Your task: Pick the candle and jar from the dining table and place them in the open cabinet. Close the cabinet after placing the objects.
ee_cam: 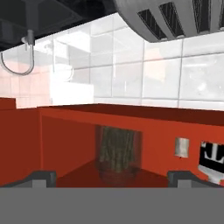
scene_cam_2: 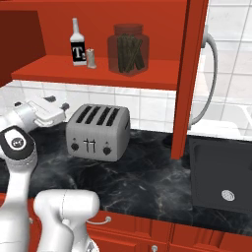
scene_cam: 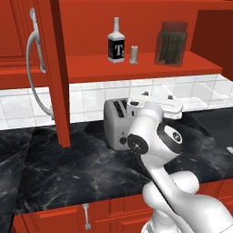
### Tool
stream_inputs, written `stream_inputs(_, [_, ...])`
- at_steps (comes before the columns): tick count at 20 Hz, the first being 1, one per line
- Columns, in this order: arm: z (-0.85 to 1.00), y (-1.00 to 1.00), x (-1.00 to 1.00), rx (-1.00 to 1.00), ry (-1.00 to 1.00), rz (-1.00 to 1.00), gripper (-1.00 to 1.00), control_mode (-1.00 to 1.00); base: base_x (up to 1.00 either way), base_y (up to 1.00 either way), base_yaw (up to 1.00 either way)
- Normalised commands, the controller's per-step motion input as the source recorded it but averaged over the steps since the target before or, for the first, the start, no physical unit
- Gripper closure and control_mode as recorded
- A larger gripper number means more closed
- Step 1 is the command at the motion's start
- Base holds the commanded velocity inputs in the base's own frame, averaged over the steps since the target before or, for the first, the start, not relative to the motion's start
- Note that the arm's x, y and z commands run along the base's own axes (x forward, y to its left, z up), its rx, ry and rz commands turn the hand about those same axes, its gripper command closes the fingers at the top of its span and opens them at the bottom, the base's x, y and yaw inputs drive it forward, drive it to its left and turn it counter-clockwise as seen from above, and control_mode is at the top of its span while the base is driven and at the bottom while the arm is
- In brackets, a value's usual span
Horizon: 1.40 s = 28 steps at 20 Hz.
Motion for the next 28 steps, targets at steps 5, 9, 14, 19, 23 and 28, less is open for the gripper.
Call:
stream_inputs(5, [-0.18,0.24,-0.01,-0.14,-0.02,0.0,-1.0,-1.0,0.0,0.0,0.0])
stream_inputs(9, [-0.15,0.38,0.0,-0.12,-0.02,-0.04,-1.0,-1.0,0.0,0.0,0.0])
stream_inputs(14, [-0.14,0.45,-0.02,-0.09,-0.04,-0.08,-1.0,-1.0,0.0,0.0,0.0])
stream_inputs(19, [-0.06,0.4,-0.11,-0.05,-0.01,-0.11,-1.0,-1.0,0.0,0.0,0.0])
stream_inputs(23, [-0.08,0.28,-0.29,-0.03,0.0,-0.01,-1.0,-1.0,0.0,0.0,0.0])
stream_inputs(28, [-0.03,0.34,-0.01,-0.05,0.04,-0.03,-1.0,-1.0,0.0,0.0,0.0])
